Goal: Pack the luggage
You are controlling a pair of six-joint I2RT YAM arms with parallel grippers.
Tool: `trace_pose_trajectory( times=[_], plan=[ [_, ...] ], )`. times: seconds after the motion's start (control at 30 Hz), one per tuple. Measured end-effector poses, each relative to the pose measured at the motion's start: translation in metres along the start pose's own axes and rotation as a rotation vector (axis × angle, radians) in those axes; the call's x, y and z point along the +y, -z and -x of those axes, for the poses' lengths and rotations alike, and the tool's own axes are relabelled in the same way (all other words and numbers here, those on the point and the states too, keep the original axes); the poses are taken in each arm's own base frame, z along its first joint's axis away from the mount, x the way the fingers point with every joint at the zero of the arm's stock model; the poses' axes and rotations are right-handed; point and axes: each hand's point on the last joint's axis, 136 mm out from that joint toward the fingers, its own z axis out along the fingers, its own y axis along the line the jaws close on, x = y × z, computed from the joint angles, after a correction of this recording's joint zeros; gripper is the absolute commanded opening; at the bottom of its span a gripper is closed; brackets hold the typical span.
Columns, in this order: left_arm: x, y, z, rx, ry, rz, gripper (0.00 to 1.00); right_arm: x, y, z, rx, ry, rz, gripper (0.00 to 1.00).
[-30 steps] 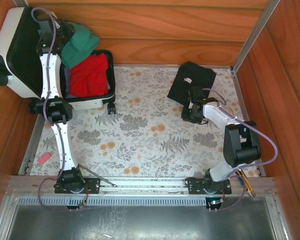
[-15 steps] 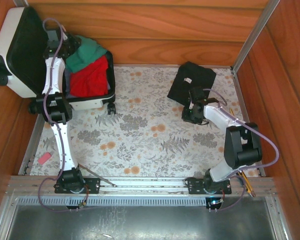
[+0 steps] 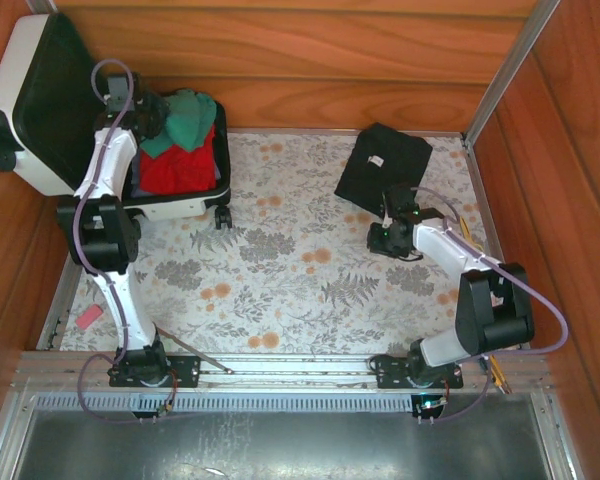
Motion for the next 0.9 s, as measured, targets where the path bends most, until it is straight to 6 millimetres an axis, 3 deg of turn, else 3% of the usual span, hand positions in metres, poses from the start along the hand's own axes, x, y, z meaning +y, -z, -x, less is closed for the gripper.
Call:
trace_pose_trajectory(
  times=[0.03, 0.13, 0.23, 0.27, 0.3, 0.43, 0.57, 0.8, 0.9],
  plan=[
    [0.003, 0.002, -0.007, -0.001, 0.015, 0.014, 0.00, 0.000, 0.000, -0.002, 0.001, 0.001, 0.001, 0.30],
    [0.016, 0.010, -0.030, 0.000, 0.061, 0.064, 0.43, -0.001, 0.001, -0.007, -0.003, 0.005, 0.012, 0.31],
    [0.031, 0.023, -0.055, 0.003, 0.125, 0.103, 0.70, -0.001, 0.004, -0.011, -0.013, 0.011, 0.026, 0.31],
    [0.035, 0.027, -0.063, 0.009, 0.145, 0.109, 0.93, -0.001, 0.006, -0.012, -0.018, 0.014, 0.031, 0.31],
    [0.040, 0.033, -0.071, 0.012, 0.167, 0.117, 1.00, 0.000, 0.007, -0.014, -0.022, 0.016, 0.038, 0.32],
    [0.052, 0.057, -0.094, 0.006, 0.216, 0.131, 1.00, 0.001, 0.009, -0.018, -0.031, 0.025, 0.063, 0.32],
    [0.031, 0.093, -0.090, -0.040, 0.200, 0.067, 1.00, 0.002, 0.011, -0.023, -0.033, 0.030, 0.078, 0.32],
    [-0.035, 0.166, -0.031, -0.241, -0.051, -0.064, 0.99, 0.008, 0.011, -0.020, -0.046, 0.033, 0.110, 0.31],
    [-0.057, 0.178, 0.000, -0.294, -0.178, -0.076, 0.96, 0.010, 0.010, -0.020, -0.042, 0.033, 0.124, 0.30]
  ],
)
